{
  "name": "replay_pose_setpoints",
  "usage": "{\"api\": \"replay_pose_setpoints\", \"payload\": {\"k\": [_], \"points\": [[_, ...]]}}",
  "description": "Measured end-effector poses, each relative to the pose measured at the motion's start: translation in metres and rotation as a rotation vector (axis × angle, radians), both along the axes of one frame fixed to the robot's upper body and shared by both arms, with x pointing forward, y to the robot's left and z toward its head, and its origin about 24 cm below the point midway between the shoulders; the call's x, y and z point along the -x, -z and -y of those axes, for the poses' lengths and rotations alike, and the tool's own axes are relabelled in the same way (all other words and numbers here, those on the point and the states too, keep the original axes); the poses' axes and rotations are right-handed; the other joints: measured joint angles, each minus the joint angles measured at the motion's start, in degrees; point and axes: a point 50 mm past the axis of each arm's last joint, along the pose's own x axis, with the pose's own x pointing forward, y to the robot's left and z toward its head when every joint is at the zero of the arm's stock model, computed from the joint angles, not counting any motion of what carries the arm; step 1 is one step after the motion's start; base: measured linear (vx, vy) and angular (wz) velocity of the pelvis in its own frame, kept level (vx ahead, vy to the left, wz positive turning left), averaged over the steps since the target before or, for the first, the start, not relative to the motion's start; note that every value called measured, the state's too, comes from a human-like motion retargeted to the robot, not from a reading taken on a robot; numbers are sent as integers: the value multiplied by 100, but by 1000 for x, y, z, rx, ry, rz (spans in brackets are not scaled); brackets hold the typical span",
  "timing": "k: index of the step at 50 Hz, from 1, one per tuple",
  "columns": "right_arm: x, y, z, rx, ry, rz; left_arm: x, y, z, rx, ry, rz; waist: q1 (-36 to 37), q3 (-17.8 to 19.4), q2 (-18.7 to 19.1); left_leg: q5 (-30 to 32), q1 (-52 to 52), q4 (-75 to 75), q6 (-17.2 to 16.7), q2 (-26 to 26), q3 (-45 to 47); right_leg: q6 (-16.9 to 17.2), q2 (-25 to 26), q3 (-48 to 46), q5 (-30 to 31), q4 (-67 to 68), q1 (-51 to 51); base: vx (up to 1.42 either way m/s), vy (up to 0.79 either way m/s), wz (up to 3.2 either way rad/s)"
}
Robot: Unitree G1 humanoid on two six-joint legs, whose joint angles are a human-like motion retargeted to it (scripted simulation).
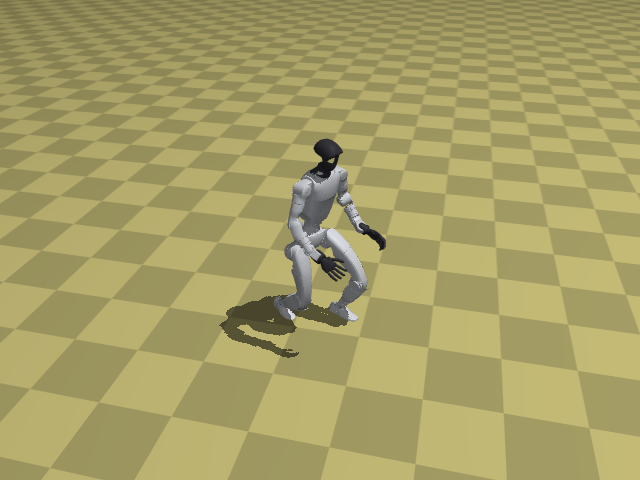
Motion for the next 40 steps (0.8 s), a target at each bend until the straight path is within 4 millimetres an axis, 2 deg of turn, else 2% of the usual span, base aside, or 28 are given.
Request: {"api": "replay_pose_setpoints", "payload": {"k": [7,12,21,29,34,40], "points": [[-2,-9,-1,38,-90,23,9,-5,-25,-51,-53,10,-19,323,287,417,27,169,-227,281,-399,-265,572,211,37,-47,4,-16,-14,-51],[7,-4,8,76,-115,-19,24,0,-28,-56,-34,-21,-126,503,426,605,200,148,-211,231,-530,-386,756,356,71,39,33,-12,-9,-23],[32,16,25,139,-102,-127,58,21,-7,4,35,-105,-334,651,618,1131,379,-41,-58,-94,-572,-637,778,537,92,240,2,-9,-5,1],[47,36,28,195,-105,-237,87,41,16,73,74,-204,-382,625,690,1829,249,-142,-70,-616,-555,-828,583,627,58,539,-214,-7,-1,16],[49,43,28,214,-122,-296,99,52,24,95,114,-281,-365,571,675,2280,110,-209,-234,-1042,-560,-884,419,692,35,762,-409,-2,0,7],[51,50,27,220,-138,-357,105,59,28,107,155,-341,-343,515,610,2688,70,-316,-671,-1733,-663,-832,236,802,-6,989,-574,0,2,1]]}}
